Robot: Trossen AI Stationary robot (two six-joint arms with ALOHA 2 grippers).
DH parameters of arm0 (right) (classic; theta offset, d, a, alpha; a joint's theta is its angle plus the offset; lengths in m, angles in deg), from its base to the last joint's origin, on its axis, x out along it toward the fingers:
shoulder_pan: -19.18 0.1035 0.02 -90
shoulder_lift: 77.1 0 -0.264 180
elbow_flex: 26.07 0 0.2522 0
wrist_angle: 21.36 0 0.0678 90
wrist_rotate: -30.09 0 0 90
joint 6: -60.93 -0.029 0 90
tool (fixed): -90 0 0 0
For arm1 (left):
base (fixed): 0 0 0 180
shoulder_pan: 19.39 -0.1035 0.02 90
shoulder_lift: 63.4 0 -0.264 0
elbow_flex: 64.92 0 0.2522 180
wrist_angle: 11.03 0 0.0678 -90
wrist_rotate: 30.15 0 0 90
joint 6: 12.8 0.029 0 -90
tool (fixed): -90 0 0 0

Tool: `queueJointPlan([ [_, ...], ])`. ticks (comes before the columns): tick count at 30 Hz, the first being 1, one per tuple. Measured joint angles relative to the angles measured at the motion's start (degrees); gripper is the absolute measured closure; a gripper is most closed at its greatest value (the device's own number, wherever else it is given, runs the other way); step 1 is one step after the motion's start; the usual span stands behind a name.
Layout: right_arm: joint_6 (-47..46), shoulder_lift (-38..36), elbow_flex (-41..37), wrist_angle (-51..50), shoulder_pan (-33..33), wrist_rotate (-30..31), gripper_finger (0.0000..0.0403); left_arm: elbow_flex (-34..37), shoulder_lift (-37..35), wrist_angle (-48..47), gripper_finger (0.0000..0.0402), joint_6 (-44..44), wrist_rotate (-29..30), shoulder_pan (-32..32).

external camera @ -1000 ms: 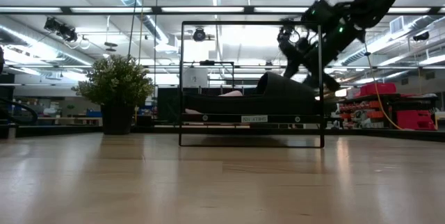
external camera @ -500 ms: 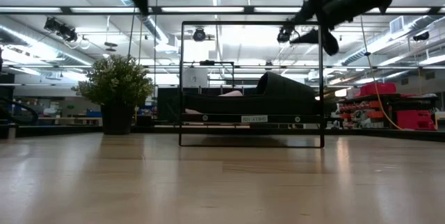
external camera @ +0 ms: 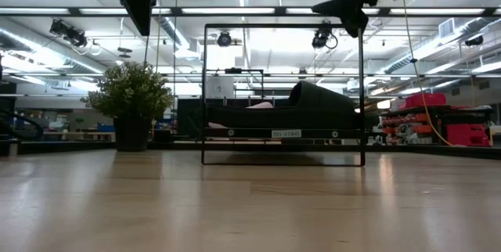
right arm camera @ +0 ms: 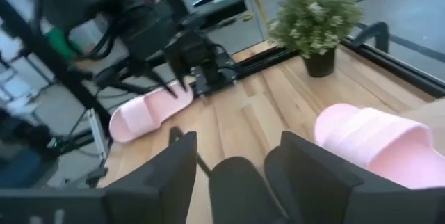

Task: Pick and place slides into the shelf
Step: Put the pink slipper on the shelf

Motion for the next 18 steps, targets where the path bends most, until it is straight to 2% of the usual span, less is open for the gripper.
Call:
queueJointPlan([
  [3,1.63,0.0,0.0,-0.06,2.32,1.3,0.0195,0.0,0.0,0.0,0.0319,-3.74,-0.33,0.75],
  [9,4.21,-0.02,0.0,-0.16,3.81,1.33,0.0199,0.0,0.15,-0.01,0.0312,-11.63,-4.86,5.23],
  [15,7.48,-0.02,0.0,-0.86,4.4,0.93,0.0199,0.0,0.15,-0.07,0.0287,-23.2,-5.15,11.97],
  [18,7.69,-0.02,0.0,-1.09,4.38,0.02,0.0199,-0.02,0.15,-1.09,0.0271,-28.65,-7.82,15.17],
])
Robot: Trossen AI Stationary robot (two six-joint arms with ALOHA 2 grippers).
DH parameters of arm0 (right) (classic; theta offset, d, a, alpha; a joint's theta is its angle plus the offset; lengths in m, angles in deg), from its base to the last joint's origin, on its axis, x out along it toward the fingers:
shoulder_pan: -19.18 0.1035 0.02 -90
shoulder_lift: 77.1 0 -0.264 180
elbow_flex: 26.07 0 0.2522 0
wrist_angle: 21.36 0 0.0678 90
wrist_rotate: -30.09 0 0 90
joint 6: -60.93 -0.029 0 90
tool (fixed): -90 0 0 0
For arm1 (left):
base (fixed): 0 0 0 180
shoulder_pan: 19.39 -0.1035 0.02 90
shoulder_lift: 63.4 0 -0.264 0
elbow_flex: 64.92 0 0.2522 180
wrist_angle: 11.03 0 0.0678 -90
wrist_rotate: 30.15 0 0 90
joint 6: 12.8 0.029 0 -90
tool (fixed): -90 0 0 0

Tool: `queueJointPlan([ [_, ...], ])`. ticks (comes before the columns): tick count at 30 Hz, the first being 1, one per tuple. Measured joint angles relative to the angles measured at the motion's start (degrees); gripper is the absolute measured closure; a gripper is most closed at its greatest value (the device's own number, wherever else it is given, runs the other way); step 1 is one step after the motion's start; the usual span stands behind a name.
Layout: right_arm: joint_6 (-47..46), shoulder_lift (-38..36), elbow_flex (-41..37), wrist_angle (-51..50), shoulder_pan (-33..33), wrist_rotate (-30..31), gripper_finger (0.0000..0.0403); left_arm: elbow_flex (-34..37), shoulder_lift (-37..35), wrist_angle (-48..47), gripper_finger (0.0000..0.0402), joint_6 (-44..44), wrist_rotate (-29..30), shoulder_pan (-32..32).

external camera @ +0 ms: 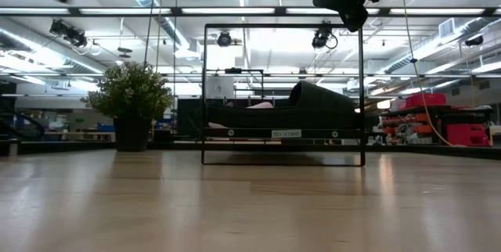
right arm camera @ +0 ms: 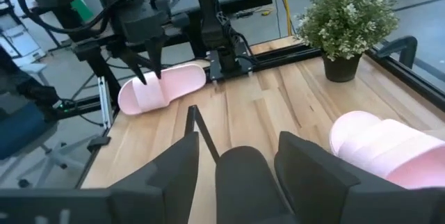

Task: Pick and place slides into the shelf
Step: Put the pink slipper on the shelf

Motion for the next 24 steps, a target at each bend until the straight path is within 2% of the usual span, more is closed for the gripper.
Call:
queueJointPlan([
  [6,-1.03,0.0,0.0,0.02,1.07,-1.05,0.0199,0.78,-0.03,-4.8,0.0248,-7.43,-5.8,6.58],
  [9,-3.05,0.0,0.02,0.08,3.47,-0.45,0.0199,4.51,-0.04,-4.7,0.0247,-8.92,-10.35,9.13],
  [12,-5.21,0.0,0.02,0.11,7.13,2.65,0.0199,10.47,-0.39,-3.03,0.0256,-7.55,-13.96,10.88],
  [17,-11.02,0.31,0.02,0.96,13.51,9.71,0.0199,21.91,-3.43,2.78,0.0278,-2.91,-20.37,9.71],
  [19,-14.13,0.98,0.05,2.07,16.21,12.59,0.0199,26.54,-5.32,6.29,0.0286,-2.54,-21.46,8.54],
  [24,-21.32,3.91,0.07,5.69,22.8,18.42,0.0199,34.86,-10.15,11.75,0.0301,-2.51,-28.44,4.99],
])
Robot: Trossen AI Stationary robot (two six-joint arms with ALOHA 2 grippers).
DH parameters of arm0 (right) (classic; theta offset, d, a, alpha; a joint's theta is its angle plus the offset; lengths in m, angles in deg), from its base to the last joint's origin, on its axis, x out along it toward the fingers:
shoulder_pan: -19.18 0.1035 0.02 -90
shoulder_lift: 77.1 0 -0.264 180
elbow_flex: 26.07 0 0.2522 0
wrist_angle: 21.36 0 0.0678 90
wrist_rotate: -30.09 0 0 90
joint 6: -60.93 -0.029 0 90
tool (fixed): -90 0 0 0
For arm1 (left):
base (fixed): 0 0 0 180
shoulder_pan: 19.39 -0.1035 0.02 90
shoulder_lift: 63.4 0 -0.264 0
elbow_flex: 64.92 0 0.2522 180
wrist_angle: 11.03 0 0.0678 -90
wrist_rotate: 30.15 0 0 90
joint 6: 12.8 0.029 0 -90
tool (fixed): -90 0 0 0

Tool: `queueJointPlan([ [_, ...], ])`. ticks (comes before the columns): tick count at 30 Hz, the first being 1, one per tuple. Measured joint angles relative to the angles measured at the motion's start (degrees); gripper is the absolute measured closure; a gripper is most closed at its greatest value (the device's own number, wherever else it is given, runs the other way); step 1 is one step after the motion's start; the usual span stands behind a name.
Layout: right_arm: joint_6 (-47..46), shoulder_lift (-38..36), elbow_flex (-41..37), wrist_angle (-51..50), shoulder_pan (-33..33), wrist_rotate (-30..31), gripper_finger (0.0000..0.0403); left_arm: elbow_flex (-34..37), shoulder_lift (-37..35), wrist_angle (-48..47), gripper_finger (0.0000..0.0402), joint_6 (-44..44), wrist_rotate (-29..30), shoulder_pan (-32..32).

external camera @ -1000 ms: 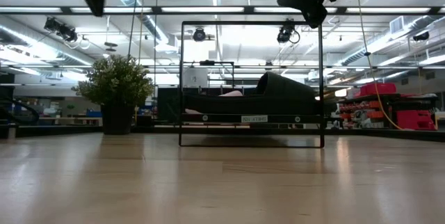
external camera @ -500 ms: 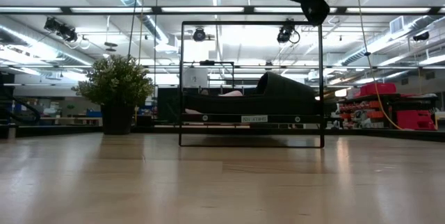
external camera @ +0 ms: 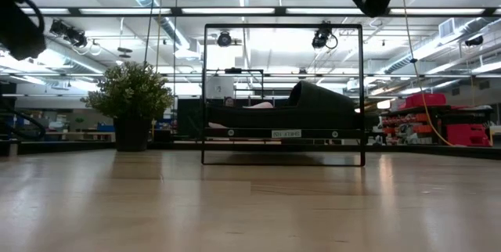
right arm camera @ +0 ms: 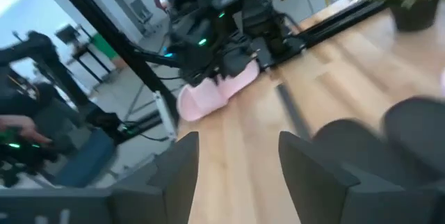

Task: Pick and place slides into the shelf
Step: Put the pink slipper on the shelf

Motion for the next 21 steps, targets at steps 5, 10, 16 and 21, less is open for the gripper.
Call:
queueJointPlan([
  [5,-6.17,5.58,0.02,5.93,6.47,4.88,0.0199,2.41,-4.05,-0.5,0.0303,2.26,-3.34,-0.86],
  [10,-12.09,12.35,0.02,11.7,11.95,10.24,0.0199,2.56,-5.22,-0.69,0.0296,3.43,-3.73,-0.75],
  [16,-14.41,19.78,4.97,12.83,16.21,14.38,0.0199,2.56,-5.22,1.04,0.0294,3.39,-3.64,-0.64],
  [21,-10.72,25.8,14.33,7.67,16.68,14.51,0.0199,2.56,-5.19,1.17,0.0294,2.96,-1.65,-0.62],
])
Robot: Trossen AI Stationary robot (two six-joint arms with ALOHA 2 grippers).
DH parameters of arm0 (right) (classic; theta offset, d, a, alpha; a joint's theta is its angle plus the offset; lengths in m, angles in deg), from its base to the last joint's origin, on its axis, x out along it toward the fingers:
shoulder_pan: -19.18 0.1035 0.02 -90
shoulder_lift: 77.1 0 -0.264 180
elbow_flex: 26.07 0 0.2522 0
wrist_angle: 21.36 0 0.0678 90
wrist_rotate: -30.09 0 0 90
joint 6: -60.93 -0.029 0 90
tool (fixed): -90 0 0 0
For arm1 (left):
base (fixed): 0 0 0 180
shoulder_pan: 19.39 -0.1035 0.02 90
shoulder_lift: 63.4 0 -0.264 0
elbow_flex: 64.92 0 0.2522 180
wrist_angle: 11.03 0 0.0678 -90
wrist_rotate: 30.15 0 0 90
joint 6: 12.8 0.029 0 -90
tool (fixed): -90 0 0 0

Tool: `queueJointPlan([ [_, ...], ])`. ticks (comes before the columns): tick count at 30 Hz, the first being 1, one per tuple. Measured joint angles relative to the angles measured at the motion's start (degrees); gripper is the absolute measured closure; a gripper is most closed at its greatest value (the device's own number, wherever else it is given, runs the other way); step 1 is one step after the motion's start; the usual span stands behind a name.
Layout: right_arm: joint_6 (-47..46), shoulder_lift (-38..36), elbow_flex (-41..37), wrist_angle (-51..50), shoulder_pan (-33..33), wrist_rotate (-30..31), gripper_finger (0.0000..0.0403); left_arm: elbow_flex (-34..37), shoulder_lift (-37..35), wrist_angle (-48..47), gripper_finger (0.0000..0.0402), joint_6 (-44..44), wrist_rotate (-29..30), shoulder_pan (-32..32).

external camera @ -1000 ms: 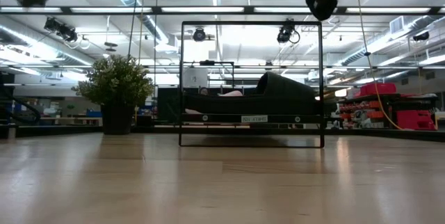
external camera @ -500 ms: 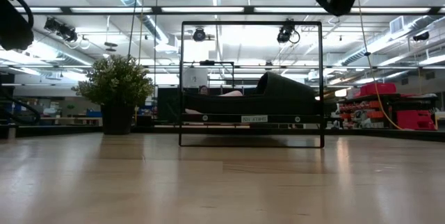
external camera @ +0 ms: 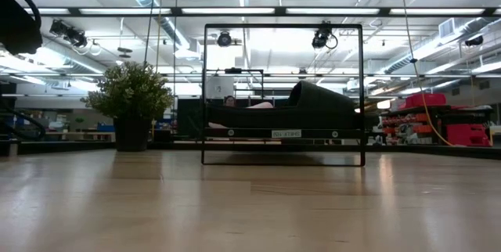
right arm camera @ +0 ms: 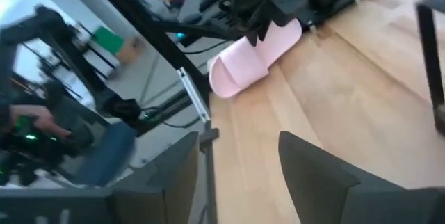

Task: Pick and place slides into the shelf
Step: Put the pink slipper on the shelf

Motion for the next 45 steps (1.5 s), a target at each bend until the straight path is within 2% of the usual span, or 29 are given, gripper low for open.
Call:
queueJointPlan([
  [7,7.86,6.2,13.87,-11.96,-0.2,0.09,0.0199,0.0,0.02,0.02,0.0294,-0.47,0.31,1.5],
  [12,10.96,8.47,19.16,-17.39,-0.29,-0.01,0.0199,0.0,0.02,0.27,0.0294,-0.22,0.99,3.11],
  [26,9.86,8.9,19.37,-18.11,-0.31,-0.2,0.0199,0.02,0.04,6.13,0.0294,-3.51,1.08,7.16],
  [35,9.29,8.9,19.35,-18.11,-0.31,-0.22,0.0199,0.02,0.04,7.5,0.0294,-4.05,-2.44,7.19],
  [45,8.44,8.9,19.33,-18.11,-0.31,-0.22,0.0199,0.02,2.12,8.67,0.0294,-4.19,-2.88,10.45],
])
